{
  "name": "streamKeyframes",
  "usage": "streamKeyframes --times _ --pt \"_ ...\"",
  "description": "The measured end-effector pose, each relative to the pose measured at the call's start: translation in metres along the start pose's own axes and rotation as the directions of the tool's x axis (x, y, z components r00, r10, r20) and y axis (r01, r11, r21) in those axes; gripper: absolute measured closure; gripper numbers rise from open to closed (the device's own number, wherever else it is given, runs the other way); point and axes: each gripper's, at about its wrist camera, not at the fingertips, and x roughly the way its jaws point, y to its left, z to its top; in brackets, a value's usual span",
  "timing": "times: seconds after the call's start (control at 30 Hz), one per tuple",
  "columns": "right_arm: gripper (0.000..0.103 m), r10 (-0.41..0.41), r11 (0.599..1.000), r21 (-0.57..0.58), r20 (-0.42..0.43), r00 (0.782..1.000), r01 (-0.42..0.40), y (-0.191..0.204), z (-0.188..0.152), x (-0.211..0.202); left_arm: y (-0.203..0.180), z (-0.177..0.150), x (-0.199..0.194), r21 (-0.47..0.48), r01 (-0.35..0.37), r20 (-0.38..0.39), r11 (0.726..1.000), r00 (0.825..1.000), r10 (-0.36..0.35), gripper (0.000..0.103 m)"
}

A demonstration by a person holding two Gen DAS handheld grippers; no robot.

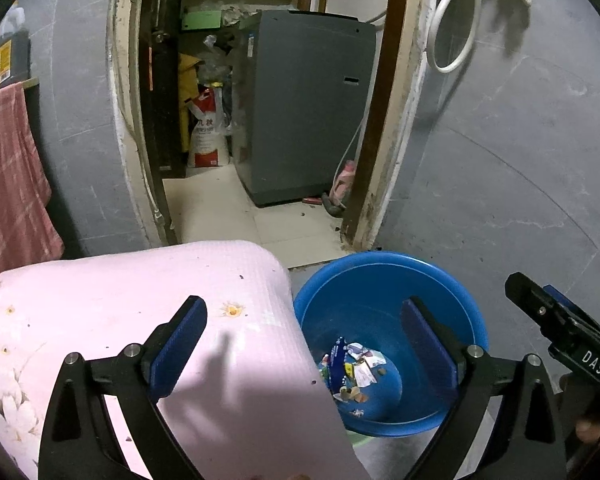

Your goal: Collect trash

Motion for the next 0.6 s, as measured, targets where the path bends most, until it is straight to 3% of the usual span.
streamKeyframes --times 0.6 --pt "0.000 -0.016 0.998 -0.054 0.017 1.000 0.017 0.011 0.000 -0.008 0.015 -0.002 -0.016 -0.013 -0.018 0.044 1.000 0.999 0.019 0.008"
